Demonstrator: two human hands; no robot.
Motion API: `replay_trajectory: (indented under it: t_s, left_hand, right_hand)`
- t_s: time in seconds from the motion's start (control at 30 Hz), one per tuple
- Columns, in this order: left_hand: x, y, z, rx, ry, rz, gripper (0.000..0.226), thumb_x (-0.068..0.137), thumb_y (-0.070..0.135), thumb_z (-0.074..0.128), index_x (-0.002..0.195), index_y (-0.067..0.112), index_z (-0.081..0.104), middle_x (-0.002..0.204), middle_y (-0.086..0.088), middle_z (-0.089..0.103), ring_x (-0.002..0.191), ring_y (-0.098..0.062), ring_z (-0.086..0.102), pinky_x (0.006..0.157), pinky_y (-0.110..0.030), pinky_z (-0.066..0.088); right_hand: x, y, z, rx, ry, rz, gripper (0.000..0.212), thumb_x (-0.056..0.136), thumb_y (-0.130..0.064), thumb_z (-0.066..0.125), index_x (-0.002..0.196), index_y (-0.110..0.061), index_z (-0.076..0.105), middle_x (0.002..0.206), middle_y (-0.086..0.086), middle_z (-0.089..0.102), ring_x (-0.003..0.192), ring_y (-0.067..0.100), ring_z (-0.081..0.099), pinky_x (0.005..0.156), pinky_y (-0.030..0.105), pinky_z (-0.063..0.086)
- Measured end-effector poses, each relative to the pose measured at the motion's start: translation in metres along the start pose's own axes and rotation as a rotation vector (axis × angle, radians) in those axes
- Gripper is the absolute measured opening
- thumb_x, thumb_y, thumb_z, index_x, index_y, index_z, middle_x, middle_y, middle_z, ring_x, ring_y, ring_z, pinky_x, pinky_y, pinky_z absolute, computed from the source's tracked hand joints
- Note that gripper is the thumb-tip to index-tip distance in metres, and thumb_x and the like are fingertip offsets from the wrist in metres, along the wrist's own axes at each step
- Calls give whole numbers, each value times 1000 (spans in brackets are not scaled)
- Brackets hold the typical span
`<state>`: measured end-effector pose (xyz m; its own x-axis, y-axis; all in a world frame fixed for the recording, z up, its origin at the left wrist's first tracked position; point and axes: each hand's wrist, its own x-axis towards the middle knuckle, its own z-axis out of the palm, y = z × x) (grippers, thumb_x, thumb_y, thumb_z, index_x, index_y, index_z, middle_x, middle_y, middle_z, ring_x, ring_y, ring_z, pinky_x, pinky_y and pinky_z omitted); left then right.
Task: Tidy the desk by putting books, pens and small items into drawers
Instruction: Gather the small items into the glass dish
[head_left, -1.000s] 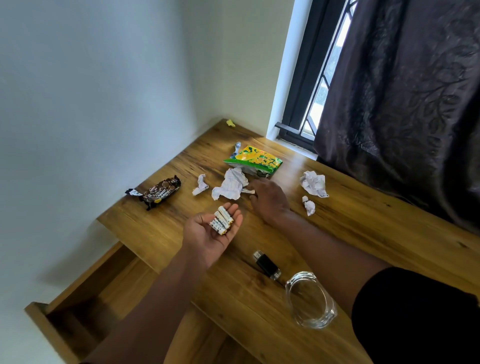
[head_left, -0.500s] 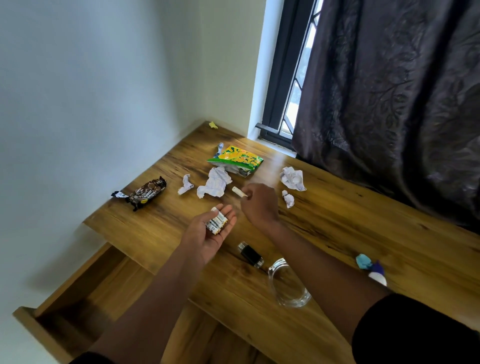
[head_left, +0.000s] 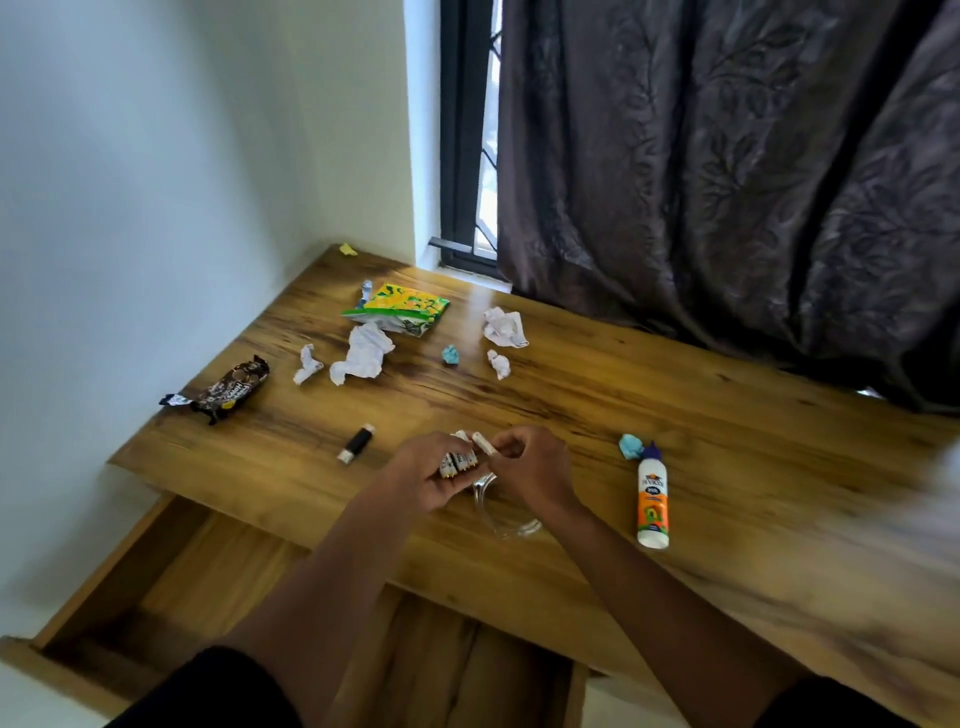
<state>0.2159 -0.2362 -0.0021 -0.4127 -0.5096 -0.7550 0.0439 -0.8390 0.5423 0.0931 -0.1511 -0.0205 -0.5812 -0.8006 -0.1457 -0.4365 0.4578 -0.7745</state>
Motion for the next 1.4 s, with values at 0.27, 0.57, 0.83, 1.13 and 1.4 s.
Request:
replay_trajectory:
  t_s: [0.27, 0.57, 0.83, 1.13, 1.4]
  left_hand:
    - [-2, -28, 38, 307, 20, -62, 24, 88, -20, 62, 108, -7, 63, 119, -29, 63, 109, -42, 65, 63, -48, 61]
    - [2, -46, 46, 409, 155, -40, 21, 95, -13, 60, 115, -6, 61, 103, -26, 65, 82, -38, 66, 40, -40, 57]
    - [-1, -42, 49, 432, 161, -15, 13, 97, -9, 56, 108, -6, 63, 107, -25, 64, 85, -36, 66, 39, -37, 55]
    - [4, -43, 49, 421, 165, -22, 9, 97, -11, 54, 97, -5, 61, 99, -23, 66, 86, -33, 68, 65, -48, 58]
    - [-1, -40, 53, 454, 159, -8, 13, 98, -6, 54, 107, -7, 63, 99, -23, 68, 84, -34, 68, 65, -50, 59]
  right_hand:
    - [-12, 26, -33, -249, -180, 77, 42, 74, -46, 80, 112, -32, 72, 103, -6, 74, 97, 15, 69, 77, 30, 54]
    - [-29, 22, -29, -585, -129, 9, 24, 88, -39, 67, 109, -28, 73, 111, 0, 73, 106, 26, 69, 78, 31, 50]
    - [-41, 23, -29, -604, -71, -103, 23, 96, -35, 57, 116, -27, 64, 109, 4, 72, 102, 29, 69, 81, 37, 57]
    - [-43, 24, -29, -605, -22, -159, 23, 99, -30, 54, 117, -24, 67, 109, 4, 72, 101, 28, 69, 74, 32, 49]
    - [-42, 25, -28, -584, -20, -202, 21, 99, -28, 59, 117, -21, 67, 112, 4, 70, 101, 25, 67, 72, 31, 45]
